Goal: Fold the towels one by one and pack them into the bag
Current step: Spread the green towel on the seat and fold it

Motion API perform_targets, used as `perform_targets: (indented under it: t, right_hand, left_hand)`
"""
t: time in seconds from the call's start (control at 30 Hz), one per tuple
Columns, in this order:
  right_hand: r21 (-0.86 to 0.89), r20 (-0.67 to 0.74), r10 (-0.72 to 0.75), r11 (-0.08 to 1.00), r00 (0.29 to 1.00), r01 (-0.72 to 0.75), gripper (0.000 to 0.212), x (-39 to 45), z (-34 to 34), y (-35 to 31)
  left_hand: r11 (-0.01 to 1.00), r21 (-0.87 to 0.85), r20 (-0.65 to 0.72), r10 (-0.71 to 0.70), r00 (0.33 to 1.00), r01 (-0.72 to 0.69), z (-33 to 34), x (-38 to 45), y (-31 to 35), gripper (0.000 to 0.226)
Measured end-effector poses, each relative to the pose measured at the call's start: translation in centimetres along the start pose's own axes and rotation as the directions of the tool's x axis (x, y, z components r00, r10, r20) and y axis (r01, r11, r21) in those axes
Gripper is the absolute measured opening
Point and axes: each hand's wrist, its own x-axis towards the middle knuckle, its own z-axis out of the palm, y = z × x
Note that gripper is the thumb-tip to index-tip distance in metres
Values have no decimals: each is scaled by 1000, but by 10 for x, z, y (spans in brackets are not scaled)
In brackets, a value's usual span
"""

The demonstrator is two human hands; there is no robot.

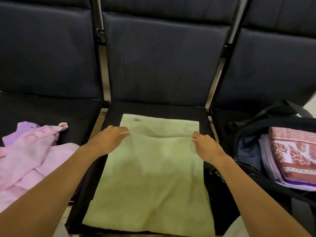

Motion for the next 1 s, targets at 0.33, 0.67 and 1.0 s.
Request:
perform_targets:
  t: [0.33, 0.67, 1.0]
  right_hand:
    - [87, 303, -66, 995, 951, 41, 18, 8, 16, 6]
    - [162, 362, -130, 984, 923, 75, 31, 7, 16, -10]
    - [84, -88, 40, 996, 995, -32, 19, 29, 1, -13]
  left_hand:
    - [919, 366, 259, -249, 933, 144, 7, 1, -3, 32]
    - [881, 421, 313, -364, 877, 215, -10, -18, -12, 33]
    - [906, 293, -114, -282, 953, 304, -21, -1, -8, 29]
